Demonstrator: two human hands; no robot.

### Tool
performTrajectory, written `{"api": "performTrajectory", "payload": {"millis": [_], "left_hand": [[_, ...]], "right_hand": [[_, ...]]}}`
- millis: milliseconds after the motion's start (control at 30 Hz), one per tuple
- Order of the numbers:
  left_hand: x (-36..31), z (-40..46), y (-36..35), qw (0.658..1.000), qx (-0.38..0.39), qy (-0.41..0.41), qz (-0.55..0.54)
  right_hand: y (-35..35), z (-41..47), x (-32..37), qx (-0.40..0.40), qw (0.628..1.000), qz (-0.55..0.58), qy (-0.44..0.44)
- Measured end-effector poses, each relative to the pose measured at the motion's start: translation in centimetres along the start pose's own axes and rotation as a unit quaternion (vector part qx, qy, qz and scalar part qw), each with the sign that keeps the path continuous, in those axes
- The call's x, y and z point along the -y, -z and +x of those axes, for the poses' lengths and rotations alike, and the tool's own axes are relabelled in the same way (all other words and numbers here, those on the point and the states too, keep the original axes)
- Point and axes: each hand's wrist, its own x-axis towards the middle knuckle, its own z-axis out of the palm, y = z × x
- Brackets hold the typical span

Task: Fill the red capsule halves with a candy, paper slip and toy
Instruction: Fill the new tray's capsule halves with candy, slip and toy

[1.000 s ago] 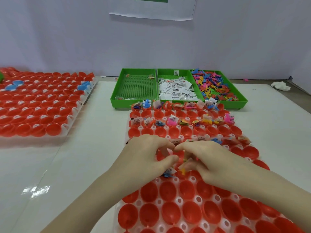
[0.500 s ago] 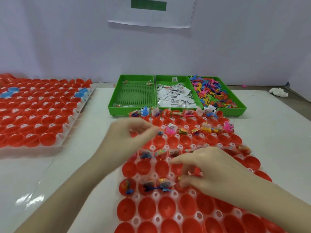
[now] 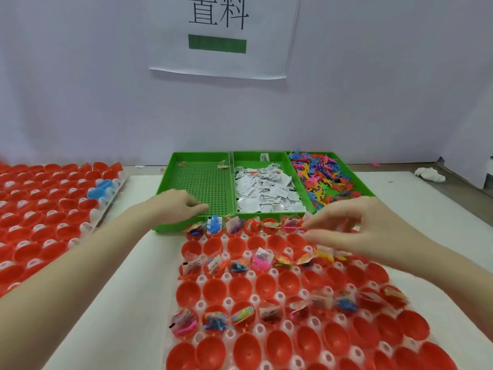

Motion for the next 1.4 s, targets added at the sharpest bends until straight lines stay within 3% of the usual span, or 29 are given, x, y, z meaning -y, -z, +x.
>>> {"api": "performTrajectory", "payload": {"millis": [67,133,300,400,500,667,800,933,1067,1267,1400], "left_hand": [[0.2,0.3,-0.1,1.0,0.013,-0.005,0.011],[0.3,0.4,-0.1,0.999,-0.016,-0.008,0.027],[0.1,0.8,0.2,0.999,-0.047,0.007,0.006],[0.5,1.1,0.6,0.998,-0.033,0.043,-0.026],[1.0,1.3,0.6,0.994,0.004,0.063,-0.093],[1.5,1.3,0.4,0.998,0.013,0.038,-0.058],[1.6,1.0,0.3,0.987,-0.105,0.006,-0.12],[1.3,0.4,0.3,0.952,-0.211,0.017,-0.222],[0.4,-0.8,0.7,0.878,-0.254,0.034,-0.403],[-1.4,-4.2,1.1,0.787,-0.173,0.055,-0.589],[-4.5,-8.0,0.8,0.702,-0.069,0.031,-0.708]], "right_hand": [[1.7,2.4,-2.3,-0.048,0.998,0.031,-0.038],[2.8,5.5,-5.7,-0.122,0.989,-0.007,-0.084],[3.1,9.6,-11.9,-0.037,0.964,-0.14,-0.225],[2.4,10.3,-13.2,0.038,0.949,-0.153,-0.271],[1.9,10.7,-13.4,0.017,0.955,-0.137,-0.262],[1.4,10.8,-13.3,-0.069,0.968,-0.097,-0.223],[1.6,10.7,-13.0,-0.154,0.967,-0.083,-0.187],[1.8,10.8,-12.5,-0.219,0.958,-0.077,-0.166],[2.3,10.7,-12.0,-0.301,0.932,-0.059,-0.194],[2.7,9.8,-10.2,-0.337,0.907,0.122,-0.221],[2.2,7.8,-5.7,-0.257,0.916,0.261,-0.162]]}}
